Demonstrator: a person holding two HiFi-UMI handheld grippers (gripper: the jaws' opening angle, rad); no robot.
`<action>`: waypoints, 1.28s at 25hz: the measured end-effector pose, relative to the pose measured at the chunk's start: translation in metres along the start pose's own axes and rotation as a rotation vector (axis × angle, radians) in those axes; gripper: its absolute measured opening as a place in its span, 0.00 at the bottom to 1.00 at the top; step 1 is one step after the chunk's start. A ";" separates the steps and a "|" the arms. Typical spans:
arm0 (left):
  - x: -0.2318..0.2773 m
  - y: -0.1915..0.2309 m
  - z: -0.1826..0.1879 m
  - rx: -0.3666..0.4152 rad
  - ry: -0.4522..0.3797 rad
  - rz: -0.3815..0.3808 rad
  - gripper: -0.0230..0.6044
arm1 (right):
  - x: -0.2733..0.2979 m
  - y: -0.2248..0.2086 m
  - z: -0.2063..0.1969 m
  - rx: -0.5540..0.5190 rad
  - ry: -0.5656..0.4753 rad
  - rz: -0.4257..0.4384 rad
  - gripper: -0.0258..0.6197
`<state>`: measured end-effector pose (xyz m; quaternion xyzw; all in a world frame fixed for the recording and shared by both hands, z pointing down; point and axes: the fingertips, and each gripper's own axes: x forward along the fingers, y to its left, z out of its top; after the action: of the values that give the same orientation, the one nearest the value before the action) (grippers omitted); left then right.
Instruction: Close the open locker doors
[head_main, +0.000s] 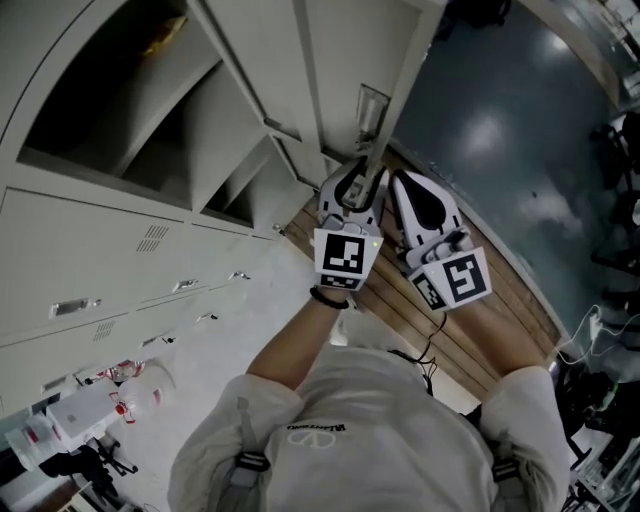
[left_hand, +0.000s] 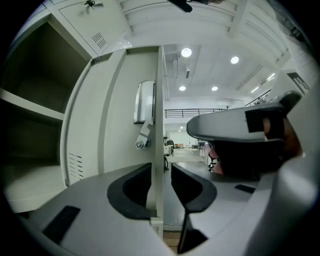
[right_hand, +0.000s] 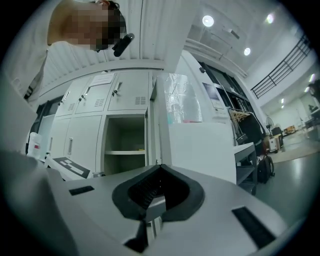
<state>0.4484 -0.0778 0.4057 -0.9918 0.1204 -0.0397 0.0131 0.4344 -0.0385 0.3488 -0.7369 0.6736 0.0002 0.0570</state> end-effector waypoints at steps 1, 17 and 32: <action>0.005 -0.001 -0.002 0.001 0.007 0.008 0.22 | -0.002 -0.003 -0.001 -0.001 0.003 -0.004 0.06; -0.091 0.025 -0.008 0.013 0.000 -0.053 0.14 | 0.012 0.057 0.041 0.029 -0.067 0.349 0.09; -0.197 0.120 -0.016 -0.015 0.004 0.181 0.16 | 0.090 0.222 0.038 0.013 -0.025 0.813 0.31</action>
<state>0.2275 -0.1474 0.4026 -0.9769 0.2099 -0.0396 0.0091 0.2253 -0.1433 0.2851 -0.4100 0.9093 0.0275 0.0655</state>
